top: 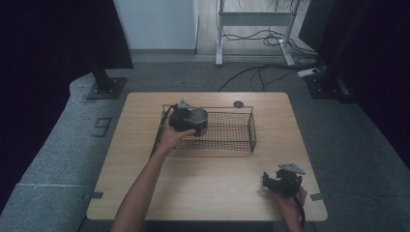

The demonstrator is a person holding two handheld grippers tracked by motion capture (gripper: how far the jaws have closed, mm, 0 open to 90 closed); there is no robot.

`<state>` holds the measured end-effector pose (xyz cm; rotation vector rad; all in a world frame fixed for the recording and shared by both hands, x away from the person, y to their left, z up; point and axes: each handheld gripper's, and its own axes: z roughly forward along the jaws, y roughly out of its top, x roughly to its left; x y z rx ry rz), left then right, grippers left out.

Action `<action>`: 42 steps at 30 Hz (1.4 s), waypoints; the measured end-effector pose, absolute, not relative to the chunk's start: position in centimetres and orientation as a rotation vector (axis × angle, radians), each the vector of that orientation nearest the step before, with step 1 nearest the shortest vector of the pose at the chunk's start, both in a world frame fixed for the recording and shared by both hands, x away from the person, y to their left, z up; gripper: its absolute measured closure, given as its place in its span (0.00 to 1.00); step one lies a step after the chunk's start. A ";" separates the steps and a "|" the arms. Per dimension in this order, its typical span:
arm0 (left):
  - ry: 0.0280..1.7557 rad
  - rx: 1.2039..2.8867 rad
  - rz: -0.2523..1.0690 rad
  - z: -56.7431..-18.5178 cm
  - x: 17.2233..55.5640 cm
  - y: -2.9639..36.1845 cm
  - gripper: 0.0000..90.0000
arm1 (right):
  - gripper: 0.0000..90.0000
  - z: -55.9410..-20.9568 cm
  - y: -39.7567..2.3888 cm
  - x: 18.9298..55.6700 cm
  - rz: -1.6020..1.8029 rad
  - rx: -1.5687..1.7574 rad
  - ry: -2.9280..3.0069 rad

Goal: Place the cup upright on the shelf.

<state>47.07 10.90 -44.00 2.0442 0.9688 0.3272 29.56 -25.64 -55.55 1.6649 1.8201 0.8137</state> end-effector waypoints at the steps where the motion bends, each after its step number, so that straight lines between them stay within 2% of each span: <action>1: 0.969 2.046 0.324 -44.1 47.1 10.9 0.21 | 0.14 -55.5 -25.6 29.6 0.814 1.664 1.820; 18: 1.033 2.074 0.296 -46.8 47.9 10.8 0.21 | 0.14 -55.6 -25.6 29.6 0.814 1.662 1.821; 42: 1.092 2.145 0.273 -48.4 48.4 10.3 0.21 | 0.14 -55.6 -25.7 29.6 0.814 1.662 1.821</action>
